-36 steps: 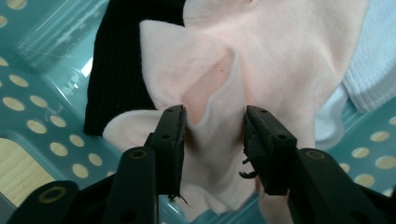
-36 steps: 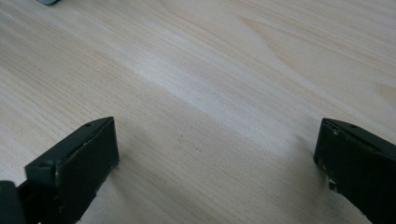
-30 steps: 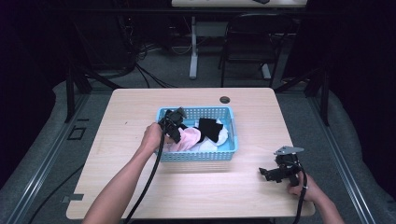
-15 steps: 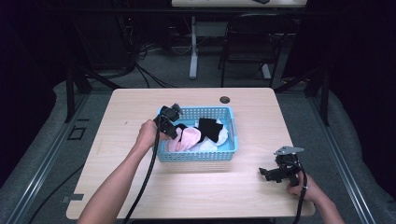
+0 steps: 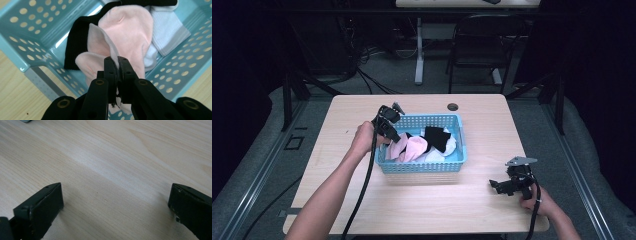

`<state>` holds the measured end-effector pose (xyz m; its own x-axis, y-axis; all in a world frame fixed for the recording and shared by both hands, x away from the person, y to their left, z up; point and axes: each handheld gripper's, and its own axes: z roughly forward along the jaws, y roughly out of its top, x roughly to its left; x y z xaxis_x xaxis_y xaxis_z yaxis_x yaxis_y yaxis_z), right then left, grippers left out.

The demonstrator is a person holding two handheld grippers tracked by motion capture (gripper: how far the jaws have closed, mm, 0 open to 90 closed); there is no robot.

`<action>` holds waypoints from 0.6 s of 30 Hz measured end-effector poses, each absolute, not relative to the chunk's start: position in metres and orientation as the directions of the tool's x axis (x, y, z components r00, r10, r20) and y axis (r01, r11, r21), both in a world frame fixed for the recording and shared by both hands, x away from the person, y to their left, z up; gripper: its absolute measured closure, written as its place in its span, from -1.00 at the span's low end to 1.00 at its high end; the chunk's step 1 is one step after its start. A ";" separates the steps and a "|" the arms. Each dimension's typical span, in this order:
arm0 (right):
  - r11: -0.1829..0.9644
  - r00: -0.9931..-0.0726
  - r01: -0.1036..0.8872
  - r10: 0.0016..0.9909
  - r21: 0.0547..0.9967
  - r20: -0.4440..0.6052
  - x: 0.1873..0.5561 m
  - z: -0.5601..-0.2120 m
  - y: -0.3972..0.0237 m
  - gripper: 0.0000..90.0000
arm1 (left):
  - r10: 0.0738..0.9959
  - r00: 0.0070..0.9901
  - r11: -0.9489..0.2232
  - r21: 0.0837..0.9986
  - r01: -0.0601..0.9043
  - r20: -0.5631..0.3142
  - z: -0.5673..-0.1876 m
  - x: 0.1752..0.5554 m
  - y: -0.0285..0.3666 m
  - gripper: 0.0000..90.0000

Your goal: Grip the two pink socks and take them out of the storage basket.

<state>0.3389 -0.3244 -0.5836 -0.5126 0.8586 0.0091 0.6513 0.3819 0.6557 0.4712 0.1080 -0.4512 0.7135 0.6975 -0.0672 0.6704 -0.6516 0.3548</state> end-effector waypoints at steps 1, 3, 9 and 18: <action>0.383 -0.512 0.652 0.859 0.655 0.007 0.339 -0.584 -0.324 -1.00 | 0.698 0.713 -0.651 0.359 0.669 -0.065 -0.449 0.471 0.108 0.92; 0.383 -0.512 0.651 0.859 0.655 0.006 0.339 -0.584 -0.324 -1.00 | 0.693 0.718 -0.652 0.366 0.664 -0.067 -0.444 0.470 0.108 0.92; 0.383 -0.513 0.651 0.858 0.655 0.008 0.339 -0.584 -0.324 -1.00 | 0.683 0.728 -0.661 0.381 0.646 -0.049 -0.429 0.466 0.107 0.92; 0.384 -0.512 0.652 0.859 0.654 0.006 0.339 -0.584 -0.324 -1.00 | 0.674 0.738 -0.670 0.392 0.630 -0.035 -0.412 0.464 0.107 0.92</action>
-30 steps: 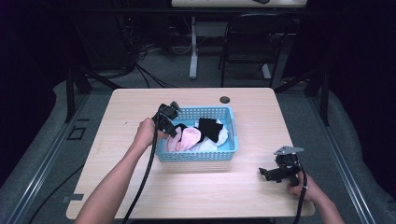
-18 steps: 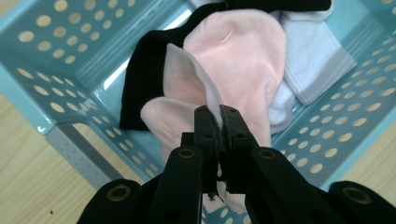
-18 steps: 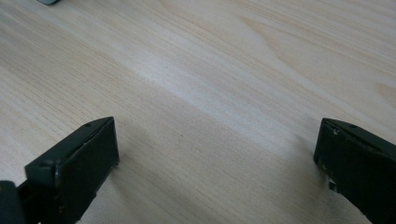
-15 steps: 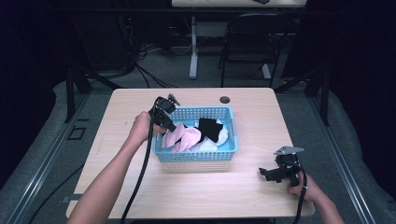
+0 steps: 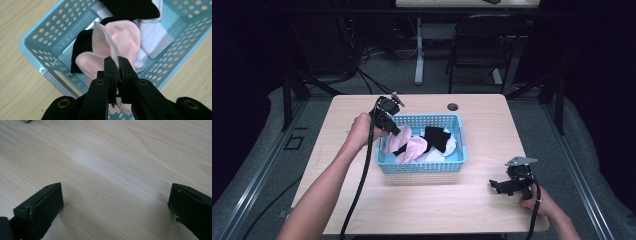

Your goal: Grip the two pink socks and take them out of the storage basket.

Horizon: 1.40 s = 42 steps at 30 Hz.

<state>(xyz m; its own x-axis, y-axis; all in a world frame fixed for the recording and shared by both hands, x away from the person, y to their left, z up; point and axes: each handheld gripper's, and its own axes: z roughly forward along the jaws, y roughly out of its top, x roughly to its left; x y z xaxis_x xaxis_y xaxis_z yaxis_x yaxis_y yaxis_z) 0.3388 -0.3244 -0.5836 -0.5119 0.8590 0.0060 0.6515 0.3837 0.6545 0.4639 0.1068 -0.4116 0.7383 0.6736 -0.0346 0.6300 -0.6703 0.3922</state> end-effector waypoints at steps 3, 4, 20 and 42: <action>0.382 -0.512 0.652 0.859 0.655 0.008 0.339 -0.584 -0.324 -1.00 | 0.672 0.740 -0.671 0.398 0.626 -0.032 -0.407 0.462 0.106 0.92; 0.384 -0.512 0.652 0.859 0.654 0.005 0.339 -0.584 -0.324 -1.00 | 0.669 0.742 -0.672 0.400 0.623 -0.031 -0.406 0.462 0.107 0.92; 0.382 -0.512 0.651 0.859 0.656 0.009 0.339 -0.584 -0.324 -1.00 | 0.682 0.731 -0.642 0.463 0.611 -0.018 -0.381 0.453 0.126 0.92; 0.382 -0.513 0.652 0.859 0.655 0.009 0.339 -0.584 -0.324 -1.00 | 0.740 0.673 -0.574 0.511 0.641 -0.013 -0.363 0.446 0.180 0.92</action>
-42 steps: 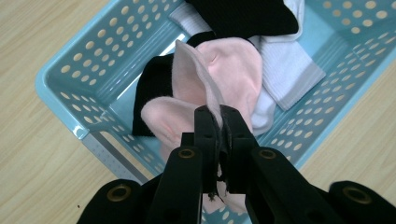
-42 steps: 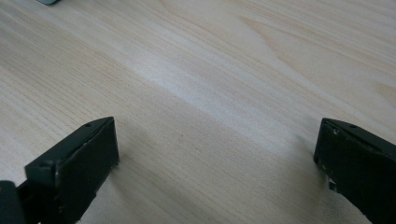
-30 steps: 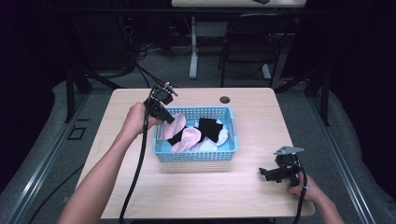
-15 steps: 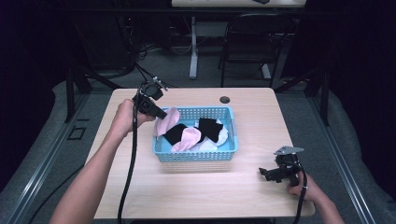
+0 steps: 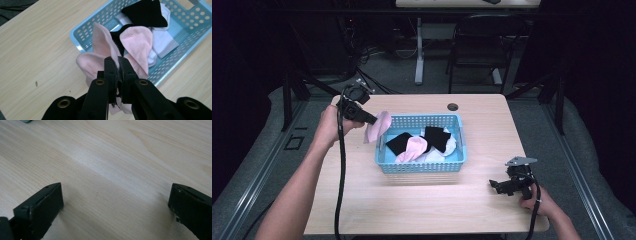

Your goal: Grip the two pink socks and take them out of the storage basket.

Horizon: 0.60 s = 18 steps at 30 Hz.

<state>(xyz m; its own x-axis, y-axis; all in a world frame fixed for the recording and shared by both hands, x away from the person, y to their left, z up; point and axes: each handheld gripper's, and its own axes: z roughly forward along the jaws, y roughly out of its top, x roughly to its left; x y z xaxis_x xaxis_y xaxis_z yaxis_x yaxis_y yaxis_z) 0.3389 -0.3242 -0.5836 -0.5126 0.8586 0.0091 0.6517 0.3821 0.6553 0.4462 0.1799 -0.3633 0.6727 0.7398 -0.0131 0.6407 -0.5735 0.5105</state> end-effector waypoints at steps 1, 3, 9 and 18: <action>0.382 -0.513 0.651 0.859 0.656 0.009 0.339 -0.584 -0.324 -1.00 | 0.742 0.670 -0.569 0.512 0.643 -0.016 -0.363 0.446 0.182 0.92; 0.382 -0.512 0.651 0.859 0.656 0.009 0.339 -0.584 -0.324 -1.00 | 0.748 0.663 -0.562 0.517 0.646 -0.015 -0.363 0.445 0.188 0.92; 0.382 -0.512 0.651 0.859 0.656 0.009 0.339 -0.584 -0.324 -1.00 | 0.773 0.634 -0.532 0.520 0.668 -0.025 -0.366 0.442 0.204 0.92; 0.382 -0.512 0.652 0.859 0.655 0.009 0.339 -0.584 -0.324 -1.00 | 0.800 0.599 -0.492 0.525 0.694 -0.042 -0.371 0.439 0.230 0.92</action>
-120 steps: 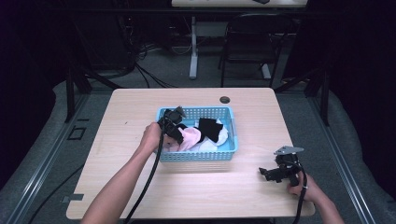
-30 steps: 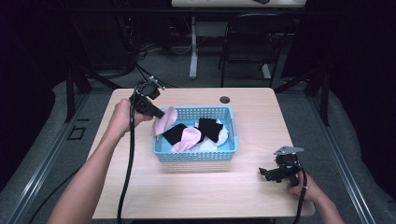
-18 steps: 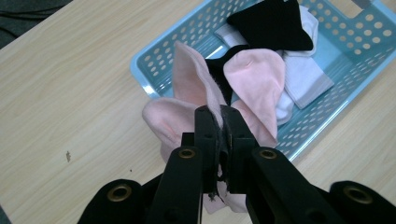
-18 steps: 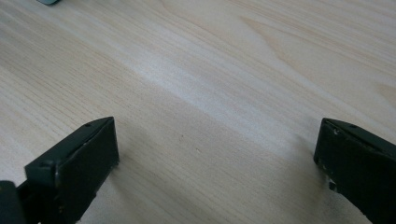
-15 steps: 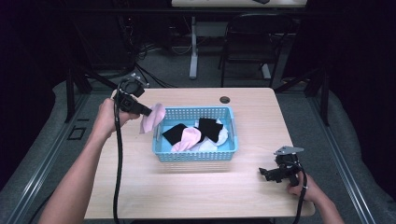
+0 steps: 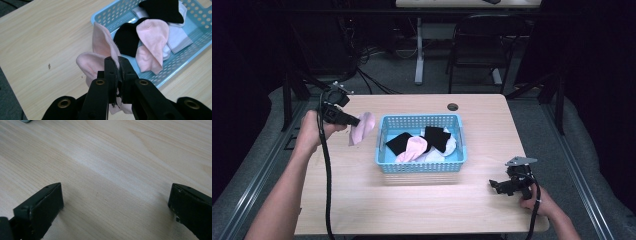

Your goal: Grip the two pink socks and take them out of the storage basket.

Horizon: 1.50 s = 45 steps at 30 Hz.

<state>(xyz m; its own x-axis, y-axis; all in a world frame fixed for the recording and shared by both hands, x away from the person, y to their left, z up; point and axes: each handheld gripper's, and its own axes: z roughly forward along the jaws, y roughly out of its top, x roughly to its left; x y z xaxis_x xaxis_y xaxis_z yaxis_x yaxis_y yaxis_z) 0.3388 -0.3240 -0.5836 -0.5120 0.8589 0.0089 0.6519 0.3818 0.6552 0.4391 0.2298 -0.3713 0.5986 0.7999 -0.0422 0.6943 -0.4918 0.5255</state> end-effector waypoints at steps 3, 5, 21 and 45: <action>0.382 -0.512 0.652 0.859 0.655 0.009 0.339 -0.584 -0.324 -1.00 | 0.811 0.583 -0.479 0.522 0.705 -0.043 -0.374 0.438 0.238 0.92; 0.382 -0.512 0.652 0.859 0.655 0.009 0.339 -0.584 -0.324 -1.00 | 0.819 0.573 -0.472 0.519 0.713 -0.042 -0.376 0.438 0.243 0.92; 0.382 -0.511 0.652 0.859 0.655 0.008 0.339 -0.584 -0.324 -1.00 | 0.881 0.462 -0.370 0.467 0.803 -0.096 -0.415 0.445 0.286 0.92; 0.382 -0.511 0.652 0.860 0.656 0.007 0.339 -0.584 -0.324 -1.00 | 0.918 0.373 -0.309 0.345 0.886 -0.136 -0.497 0.452 0.303 0.77</action>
